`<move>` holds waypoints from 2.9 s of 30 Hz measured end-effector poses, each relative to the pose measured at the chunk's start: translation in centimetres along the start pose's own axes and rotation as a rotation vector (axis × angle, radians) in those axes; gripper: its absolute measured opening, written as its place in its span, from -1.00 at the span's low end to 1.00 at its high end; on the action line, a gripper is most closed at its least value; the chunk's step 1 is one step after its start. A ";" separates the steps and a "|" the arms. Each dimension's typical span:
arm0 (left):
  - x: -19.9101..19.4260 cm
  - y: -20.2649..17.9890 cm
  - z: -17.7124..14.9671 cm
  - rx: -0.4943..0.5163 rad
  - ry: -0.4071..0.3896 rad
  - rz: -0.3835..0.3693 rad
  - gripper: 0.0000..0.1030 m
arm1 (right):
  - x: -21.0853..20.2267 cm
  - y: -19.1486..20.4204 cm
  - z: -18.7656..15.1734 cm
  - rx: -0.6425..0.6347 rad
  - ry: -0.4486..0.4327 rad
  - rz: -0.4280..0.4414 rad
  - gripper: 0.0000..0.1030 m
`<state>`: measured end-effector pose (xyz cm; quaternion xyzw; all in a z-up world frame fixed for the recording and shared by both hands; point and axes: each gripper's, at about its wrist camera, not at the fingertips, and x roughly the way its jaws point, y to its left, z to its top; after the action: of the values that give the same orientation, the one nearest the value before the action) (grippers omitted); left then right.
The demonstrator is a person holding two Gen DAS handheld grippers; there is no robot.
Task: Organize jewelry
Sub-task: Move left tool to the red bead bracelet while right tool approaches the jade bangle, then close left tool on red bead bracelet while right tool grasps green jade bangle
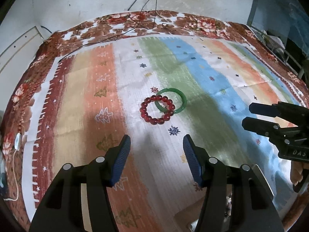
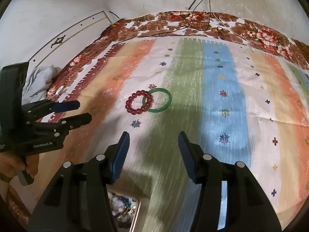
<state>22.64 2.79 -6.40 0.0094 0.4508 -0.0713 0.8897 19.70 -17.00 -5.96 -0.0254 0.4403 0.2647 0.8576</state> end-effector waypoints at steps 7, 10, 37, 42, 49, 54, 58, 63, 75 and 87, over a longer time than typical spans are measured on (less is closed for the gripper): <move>1.9 0.4 0.7 0.009 0.018 -0.001 0.22 | 2.0 -0.1 0.9 -0.013 0.021 -0.020 0.04; 2.6 0.5 0.9 0.017 0.025 0.004 0.24 | 2.6 -0.2 1.4 -0.018 0.022 -0.023 0.04; 9.7 3.1 3.5 -0.041 0.109 0.027 0.31 | 12.2 -2.0 6.3 0.010 0.140 -0.052 0.07; 11.5 3.2 3.0 -0.024 0.166 0.034 0.34 | 14.4 -2.6 6.4 0.011 0.194 -0.058 0.07; 11.7 4.1 2.9 -0.043 0.178 0.013 0.37 | 15.7 -2.9 6.0 0.000 0.210 -0.060 0.06; 12.3 4.3 2.2 -0.016 0.202 0.077 0.18 | 15.6 -2.8 5.9 -0.003 0.212 -0.070 0.01; 11.8 4.7 2.5 -0.034 0.192 0.061 0.13 | 15.6 -3.0 6.0 0.007 0.217 -0.063 -0.03; 11.0 5.6 3.7 -0.118 0.129 -0.015 0.11 | 15.7 -3.2 6.0 0.011 0.219 -0.061 -0.03; 13.6 3.7 3.8 -0.010 0.150 0.053 -0.27 | 15.9 -3.2 6.0 -0.004 0.224 -0.058 -0.35; 12.0 4.2 3.8 -0.017 0.115 0.055 -0.75 | 14.5 -3.1 5.9 -0.037 0.191 -0.101 -0.83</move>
<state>33.22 5.24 -13.99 0.0186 0.5014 -0.0422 0.8640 32.38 -11.74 -14.12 -0.0886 0.5131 0.2255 0.8234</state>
